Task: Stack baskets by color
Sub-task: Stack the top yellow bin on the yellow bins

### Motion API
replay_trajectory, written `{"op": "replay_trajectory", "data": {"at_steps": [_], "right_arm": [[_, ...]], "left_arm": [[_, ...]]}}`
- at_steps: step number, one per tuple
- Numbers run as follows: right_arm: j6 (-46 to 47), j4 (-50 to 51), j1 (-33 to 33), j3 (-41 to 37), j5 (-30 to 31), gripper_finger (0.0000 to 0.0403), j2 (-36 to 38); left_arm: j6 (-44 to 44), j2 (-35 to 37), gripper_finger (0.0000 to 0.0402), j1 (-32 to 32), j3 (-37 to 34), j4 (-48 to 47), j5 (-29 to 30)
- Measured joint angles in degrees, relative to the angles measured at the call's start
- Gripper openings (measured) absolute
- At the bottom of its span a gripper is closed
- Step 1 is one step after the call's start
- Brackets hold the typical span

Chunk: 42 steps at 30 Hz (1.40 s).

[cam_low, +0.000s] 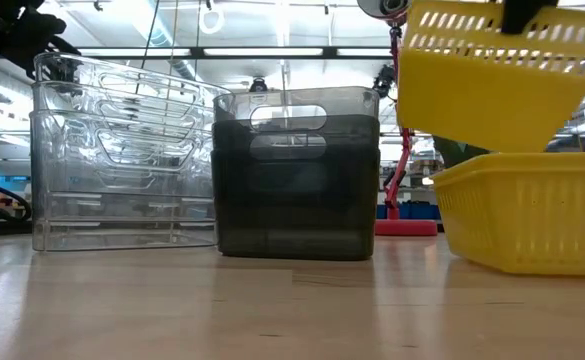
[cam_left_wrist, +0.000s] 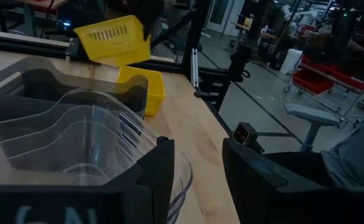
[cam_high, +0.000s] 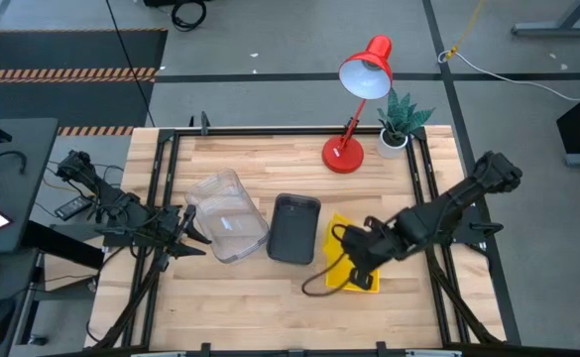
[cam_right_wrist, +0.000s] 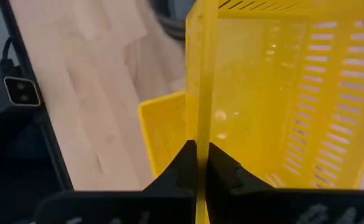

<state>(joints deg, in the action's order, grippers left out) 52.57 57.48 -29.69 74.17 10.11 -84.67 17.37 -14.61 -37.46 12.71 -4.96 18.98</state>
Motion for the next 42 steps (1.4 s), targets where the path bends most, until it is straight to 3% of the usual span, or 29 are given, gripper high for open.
{"op": "replay_trajectory", "data": {"at_steps": [13, 27, 42], "right_arm": [[5.4, -0.9, -8.0, 0.0, 0.4, 0.0010, -2.7], [-1.8, 2.7, -9.0, 0.0, -4.2, 0.0012, -12.6], [1.3, 1.2, -7.4, 0.0, -12.2, 0.0083, -14.1]], "left_arm": [[0.0, 0.0, 0.0142, 0.0, 0.0, 0.5, 0.0], [0.5, 0.0, 0.0142, 0.0, 0.0, 0.5, 0.0], [0.5, 0.0, 0.0142, 0.0, 0.0, 0.5, 0.0]]}}
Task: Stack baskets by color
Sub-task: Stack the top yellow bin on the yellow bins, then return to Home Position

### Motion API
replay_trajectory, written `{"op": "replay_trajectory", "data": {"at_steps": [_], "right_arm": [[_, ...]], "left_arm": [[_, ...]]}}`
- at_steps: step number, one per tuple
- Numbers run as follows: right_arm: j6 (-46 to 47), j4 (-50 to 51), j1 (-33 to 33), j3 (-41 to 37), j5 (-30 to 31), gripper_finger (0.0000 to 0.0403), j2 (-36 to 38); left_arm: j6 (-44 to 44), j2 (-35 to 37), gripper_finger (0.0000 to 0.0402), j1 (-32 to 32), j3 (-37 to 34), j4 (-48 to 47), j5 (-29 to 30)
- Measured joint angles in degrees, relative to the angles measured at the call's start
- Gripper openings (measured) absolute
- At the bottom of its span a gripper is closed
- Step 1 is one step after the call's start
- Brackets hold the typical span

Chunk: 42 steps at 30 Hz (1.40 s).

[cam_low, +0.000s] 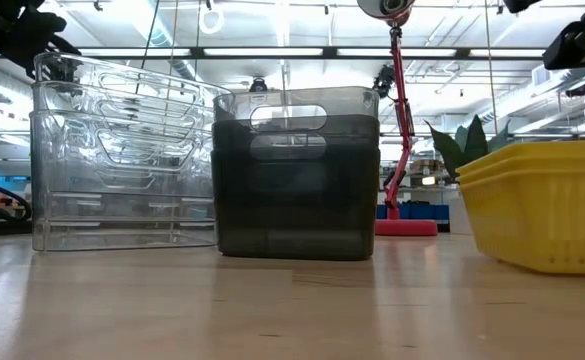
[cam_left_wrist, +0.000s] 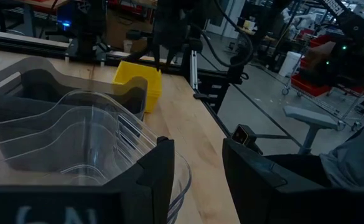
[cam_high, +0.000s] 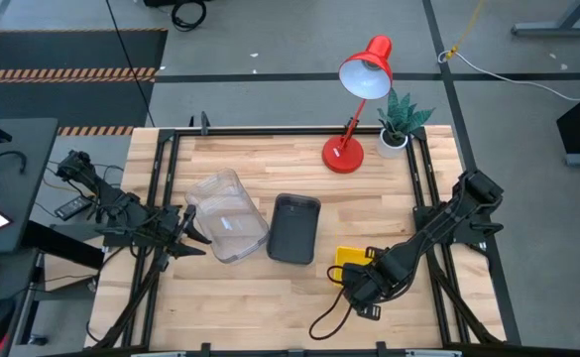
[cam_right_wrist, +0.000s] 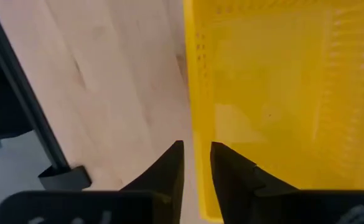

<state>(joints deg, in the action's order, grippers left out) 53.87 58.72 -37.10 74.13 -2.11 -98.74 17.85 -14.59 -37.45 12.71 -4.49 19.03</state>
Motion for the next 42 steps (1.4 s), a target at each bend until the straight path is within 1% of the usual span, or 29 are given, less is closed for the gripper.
{"op": "replay_trajectory", "data": {"at_steps": [4, 8, 11, 15, 20, 23, 25, 29, 32, 38, 42], "right_arm": [[-0.4, 1.0, 0.5, 0.0, -0.2, 0.0102, 0.8], [-2.3, 2.2, 0.5, 0.0, 6.9, 0.0105, 2.3], [-4.4, 1.2, 0.5, -0.8, 11.1, 0.0095, 4.5], [-8.2, -4.8, 1.7, -4.4, 14.9, 0.0069, 9.3], [-11.6, -15.5, 4.1, -13.4, 16.5, 0.0026, 17.8], [-13.3, -21.8, 5.7, -19.9, 18.0, 0.0007, 23.7], [-14.5, -26.8, 6.8, -24.3, 19.1, 0.0005, 27.6], [-18.1, -36.2, 9.6, -32.9, 19.8, 0.0010, 35.2], [-20.5, -41.8, 12.4, -38.5, 19.5, 0.0006, 40.7], [-25.5, -53.2, 18.2, -48.2, 18.4, 0.0004, 49.8], [-28.3, -57.5, 20.6, -52.2, 17.8, 0.0003, 54.1]], "left_arm": [[0.0, 0.0, 0.0142, 0.0, 0.0, 0.0, 0.0], [-0.3, 0.0, 0.0142, 0.0, 0.0, 0.4, 0.0], [-0.8, 0.1, 0.0142, 0.0, 0.0, 1.1, 0.2], [-3.6, 0.1, 0.0141, 0.0, 0.0, 1.9, 1.1], [-7.7, 0.1, 0.0133, 0.0, 0.0, 3.9, 1.3], [-7.8, 0.0, 0.0128, 0.0, 0.0, 4.2, 1.8], [-7.6, 0.0, 0.0126, 0.0, -1.3, 6.7, 2.7], [-7.9, 0.0, 0.0126, 0.0, -8.1, 16.2, 3.6], [-8.6, 0.1, 0.0125, 0.0, -12.2, 22.9, 3.7], [-13.6, 0.4, 0.0125, 0.0, -12.2, 25.1, 3.8], [-19.2, 0.9, 0.0125, 0.0, -12.2, 27.3, 2.6]]}}
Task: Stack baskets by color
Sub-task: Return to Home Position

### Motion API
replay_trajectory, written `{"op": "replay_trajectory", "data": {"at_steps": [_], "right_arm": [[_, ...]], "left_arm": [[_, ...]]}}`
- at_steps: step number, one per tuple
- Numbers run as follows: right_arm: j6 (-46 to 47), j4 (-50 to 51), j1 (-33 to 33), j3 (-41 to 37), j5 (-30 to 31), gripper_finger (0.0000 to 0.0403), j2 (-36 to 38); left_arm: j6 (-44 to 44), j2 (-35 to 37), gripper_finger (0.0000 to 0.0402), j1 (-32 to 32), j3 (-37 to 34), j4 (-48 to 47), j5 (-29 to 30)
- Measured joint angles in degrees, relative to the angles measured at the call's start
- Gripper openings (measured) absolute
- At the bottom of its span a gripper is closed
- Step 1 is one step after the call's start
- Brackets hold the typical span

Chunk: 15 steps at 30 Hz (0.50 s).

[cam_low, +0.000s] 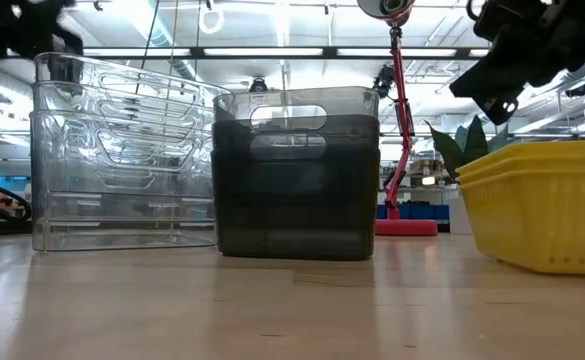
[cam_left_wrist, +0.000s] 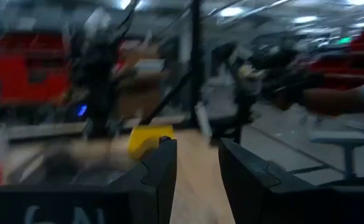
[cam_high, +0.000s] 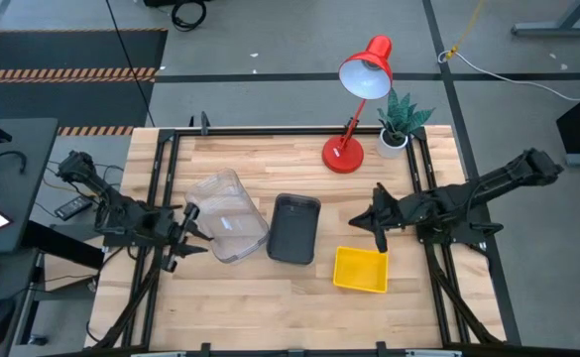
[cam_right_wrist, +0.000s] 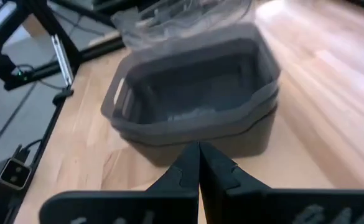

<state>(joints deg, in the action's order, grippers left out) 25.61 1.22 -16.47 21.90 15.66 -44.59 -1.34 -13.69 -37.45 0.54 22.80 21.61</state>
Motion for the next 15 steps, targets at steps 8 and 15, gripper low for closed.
{"op": "replay_trajectory", "data": {"at_steps": [8, 15], "right_arm": [[-6.5, -14.2, 3.5, -8.5, -0.3, 0.0004, 5.5], [-7.0, -24.5, 5.6, -15.2, -0.9, 0.0004, 8.6]], "left_arm": [[-9.1, -0.1, 0.0125, 0.0, 0.0, 7.4, -11.1], [-7.0, -0.2, 0.0125, 0.0, 0.0, 5.3, -13.3]]}}
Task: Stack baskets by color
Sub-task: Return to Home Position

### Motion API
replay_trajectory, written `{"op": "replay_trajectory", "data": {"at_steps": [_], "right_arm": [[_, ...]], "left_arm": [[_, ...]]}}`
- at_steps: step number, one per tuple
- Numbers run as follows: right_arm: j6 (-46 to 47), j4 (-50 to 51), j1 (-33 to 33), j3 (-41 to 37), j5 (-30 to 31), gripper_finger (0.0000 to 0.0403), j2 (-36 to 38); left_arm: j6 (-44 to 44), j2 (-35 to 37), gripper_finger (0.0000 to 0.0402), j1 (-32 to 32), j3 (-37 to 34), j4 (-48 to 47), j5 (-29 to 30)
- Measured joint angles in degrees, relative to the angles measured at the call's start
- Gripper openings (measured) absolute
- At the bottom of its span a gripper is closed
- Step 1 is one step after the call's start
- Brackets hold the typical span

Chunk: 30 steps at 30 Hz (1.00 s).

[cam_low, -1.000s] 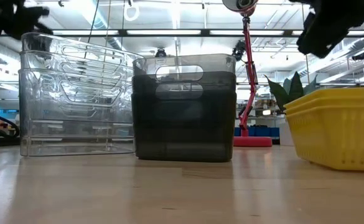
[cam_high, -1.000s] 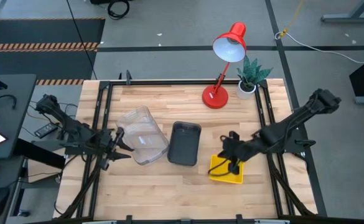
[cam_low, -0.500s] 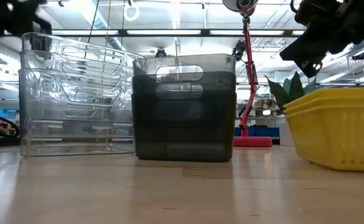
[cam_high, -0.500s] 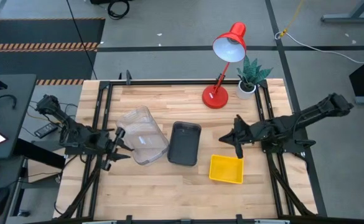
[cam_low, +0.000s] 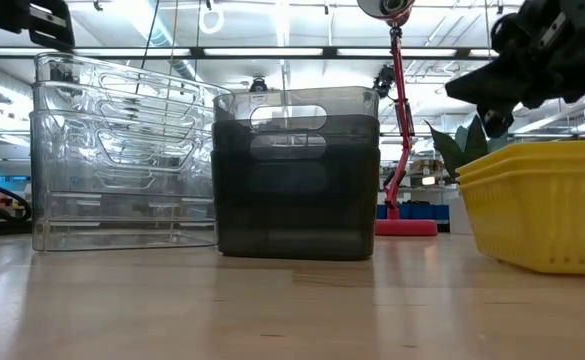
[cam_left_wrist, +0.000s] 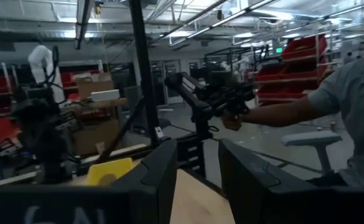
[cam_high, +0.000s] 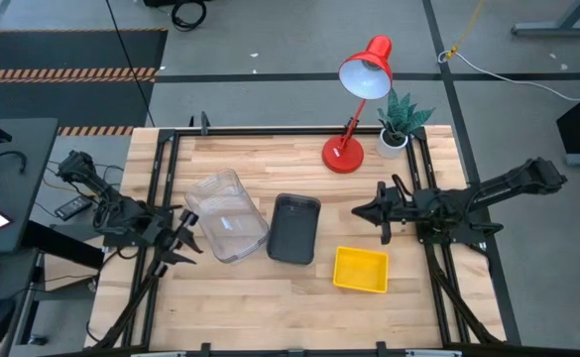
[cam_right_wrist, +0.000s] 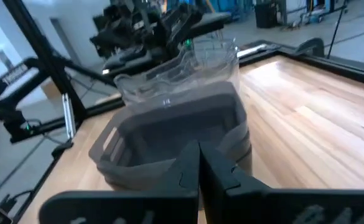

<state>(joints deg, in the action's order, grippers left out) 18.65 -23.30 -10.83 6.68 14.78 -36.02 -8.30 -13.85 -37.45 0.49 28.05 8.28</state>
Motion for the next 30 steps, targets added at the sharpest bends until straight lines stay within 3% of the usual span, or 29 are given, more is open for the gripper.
{"op": "replay_trajectory", "data": {"at_steps": [7, 17, 21, 30], "right_arm": [[-2.7, -13.2, 1.4, -6.1, 1.0, 0.0004, 1.8], [-2.4, -14.1, 2.8, -6.3, 14.2, 0.0005, 2.6], [-2.6, -14.9, 2.9, -6.3, 20.5, 0.0005, 2.6], [-3.8, -14.7, 2.9, -6.3, 21.5, 0.0005, 2.6]], "left_arm": [[2.9, 0.0, 0.0125, 0.0, 0.0, -0.1, -3.7], [3.0, 0.0, 0.0125, 0.0, 0.0, -1.4, -13.0], [5.6, 0.0, 0.0125, 0.0, 0.0, -2.6, -13.9], [7.7, 0.0, 0.0126, 0.0, 0.0, -2.6, -13.9]]}}
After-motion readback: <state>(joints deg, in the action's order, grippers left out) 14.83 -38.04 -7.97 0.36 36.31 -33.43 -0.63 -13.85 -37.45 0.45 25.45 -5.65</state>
